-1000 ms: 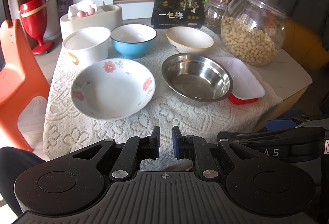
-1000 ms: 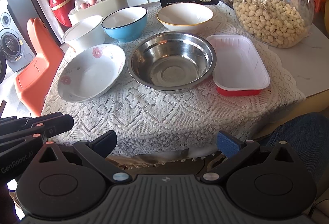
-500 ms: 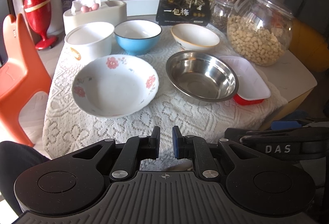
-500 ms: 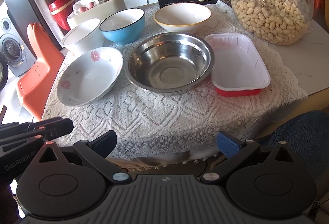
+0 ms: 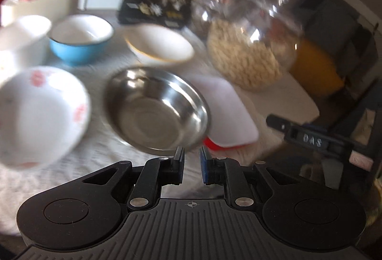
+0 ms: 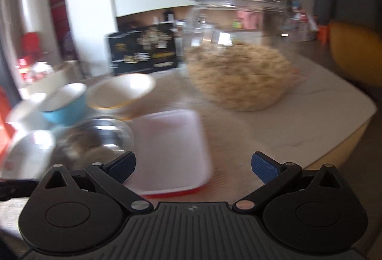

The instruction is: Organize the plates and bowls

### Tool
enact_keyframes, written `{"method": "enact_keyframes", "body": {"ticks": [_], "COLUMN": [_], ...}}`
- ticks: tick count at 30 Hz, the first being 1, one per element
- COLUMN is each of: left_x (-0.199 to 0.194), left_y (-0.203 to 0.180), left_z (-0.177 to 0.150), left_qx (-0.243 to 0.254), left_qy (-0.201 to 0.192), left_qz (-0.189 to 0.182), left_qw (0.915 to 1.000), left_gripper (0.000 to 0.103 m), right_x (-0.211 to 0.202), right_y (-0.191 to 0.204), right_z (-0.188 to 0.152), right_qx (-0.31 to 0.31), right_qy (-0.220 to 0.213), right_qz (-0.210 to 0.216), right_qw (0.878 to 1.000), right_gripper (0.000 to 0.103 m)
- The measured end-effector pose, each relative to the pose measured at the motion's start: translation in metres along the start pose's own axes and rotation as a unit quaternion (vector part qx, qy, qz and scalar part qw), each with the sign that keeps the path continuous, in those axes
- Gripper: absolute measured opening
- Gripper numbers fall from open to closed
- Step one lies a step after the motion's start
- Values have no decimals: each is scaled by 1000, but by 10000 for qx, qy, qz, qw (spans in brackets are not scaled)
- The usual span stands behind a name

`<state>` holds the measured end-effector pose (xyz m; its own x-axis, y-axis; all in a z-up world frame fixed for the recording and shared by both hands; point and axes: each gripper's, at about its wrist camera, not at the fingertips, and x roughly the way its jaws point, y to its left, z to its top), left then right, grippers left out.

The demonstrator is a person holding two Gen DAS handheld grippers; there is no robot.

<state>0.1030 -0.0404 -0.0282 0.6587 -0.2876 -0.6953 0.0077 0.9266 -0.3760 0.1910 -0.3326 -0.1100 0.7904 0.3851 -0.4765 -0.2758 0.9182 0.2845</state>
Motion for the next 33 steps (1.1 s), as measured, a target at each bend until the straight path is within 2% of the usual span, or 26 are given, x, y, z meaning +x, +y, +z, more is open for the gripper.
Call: {"method": "enact_keyframes", "body": {"ticks": [2, 4, 7, 10, 12, 14, 17, 20, 26, 29, 31, 33], "left_x": [24, 47, 75, 90, 94, 95, 91, 93, 107, 125, 137, 149], "left_y": [-9, -14, -13, -11, -9, -5, 1, 6, -11, -24, -37, -50], "left_z": [2, 2, 2, 2, 3, 6, 8, 10, 27, 37, 42, 48], "left_qx": [10, -63, -501, -894, -1064, -1242, -1489, -1709, -1327, -1101, -965, -767], "left_qy": [292, 616, 947, 948, 851, 752, 638, 637, 503, 516, 534, 470], "left_qz": [-90, -252, -491, -479, -355, -385, -517, -598, -434, -495, -621, -757], "left_qw": [9995, 9978, 9930, 9903, 9900, 9887, 9854, 9814, 9889, 9913, 9920, 9931], "left_gripper": [16, 16, 16, 16, 16, 15, 16, 15, 13, 13, 11, 10], "right_x": [18, 35, 57, 73, 87, 98, 107, 111, 111, 111, 107, 106], "right_y": [-13, -26, -37, -35, -36, -38, -38, -33, -33, -41, -46, -58], "right_z": [0, -2, -3, -1, 1, 3, 5, 3, 2, 4, 8, 11], "right_qx": [-154, -186, -92, -35, 68, 310, 498, 451, 542, 810, 824, 897], "right_qy": [180, 477, 836, 1001, 1213, 1475, 1667, 1652, 1695, 1791, 1666, 1551], "right_qz": [-26, 279, 750, 921, 1120, 1419, 1709, 1735, 1984, 2330, 2139, 1875], "right_qw": [9997, 9983, 9936, 9907, 9863, 9783, 9698, 9698, 9638, 9524, 9590, 9658], "right_gripper": [103, 103, 103, 101, 91, 77, 67, 63, 57, 56, 49, 49]}}
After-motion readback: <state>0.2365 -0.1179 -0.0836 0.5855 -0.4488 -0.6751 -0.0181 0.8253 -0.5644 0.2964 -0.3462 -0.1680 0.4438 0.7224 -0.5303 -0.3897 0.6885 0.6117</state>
